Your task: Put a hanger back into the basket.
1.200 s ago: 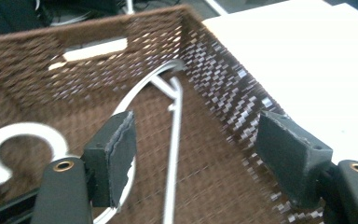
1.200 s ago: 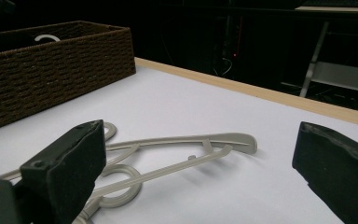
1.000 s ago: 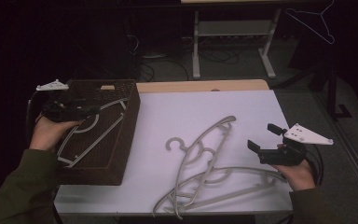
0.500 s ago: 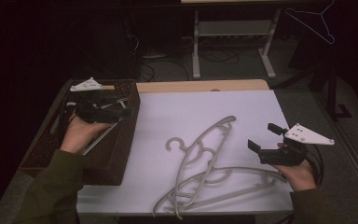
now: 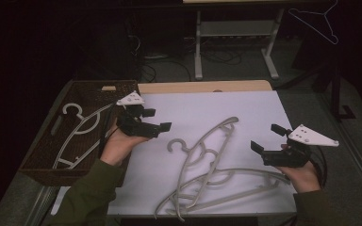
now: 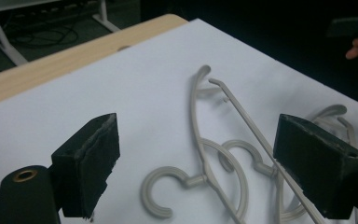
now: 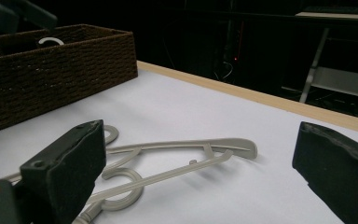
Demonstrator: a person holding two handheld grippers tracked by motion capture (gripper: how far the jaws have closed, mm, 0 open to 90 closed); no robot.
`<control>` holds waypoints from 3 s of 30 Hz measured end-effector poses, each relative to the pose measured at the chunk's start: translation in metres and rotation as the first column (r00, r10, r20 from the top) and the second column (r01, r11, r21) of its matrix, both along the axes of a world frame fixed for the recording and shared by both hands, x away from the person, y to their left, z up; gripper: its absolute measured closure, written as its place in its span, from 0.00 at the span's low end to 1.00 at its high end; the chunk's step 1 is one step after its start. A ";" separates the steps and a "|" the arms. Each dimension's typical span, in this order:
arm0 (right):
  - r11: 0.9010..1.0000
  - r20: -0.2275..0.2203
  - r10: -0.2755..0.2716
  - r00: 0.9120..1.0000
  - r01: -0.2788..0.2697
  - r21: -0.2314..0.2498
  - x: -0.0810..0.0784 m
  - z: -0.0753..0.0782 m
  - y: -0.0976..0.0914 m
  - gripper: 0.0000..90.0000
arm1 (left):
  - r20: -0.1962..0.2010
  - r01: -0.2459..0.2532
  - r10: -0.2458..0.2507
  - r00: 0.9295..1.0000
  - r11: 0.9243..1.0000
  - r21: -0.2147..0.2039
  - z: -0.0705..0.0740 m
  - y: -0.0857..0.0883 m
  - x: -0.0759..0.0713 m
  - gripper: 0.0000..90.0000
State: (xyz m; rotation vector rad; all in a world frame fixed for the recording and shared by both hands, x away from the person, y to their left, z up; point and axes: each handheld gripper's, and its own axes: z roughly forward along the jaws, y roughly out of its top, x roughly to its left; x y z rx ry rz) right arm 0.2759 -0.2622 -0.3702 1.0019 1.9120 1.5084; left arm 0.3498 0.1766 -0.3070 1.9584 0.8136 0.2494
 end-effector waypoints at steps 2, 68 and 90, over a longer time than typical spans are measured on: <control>1.000 -0.006 0.000 1.000 0.000 0.005 0.000 0.000 0.000 0.02 | -0.017 0.008 -0.008 1.000 1.000 0.002 -0.007 -0.007 -0.002 0.16; 1.000 -0.015 0.000 1.000 0.001 0.006 0.000 -0.003 0.000 0.02 | -0.174 0.105 -0.046 0.984 0.930 0.352 -0.127 -0.069 -0.031 0.76; 1.000 -0.016 0.000 1.000 0.001 0.008 0.000 -0.003 -0.001 0.02 | -0.206 0.040 0.023 0.978 0.954 0.296 -0.125 -0.044 -0.011 0.91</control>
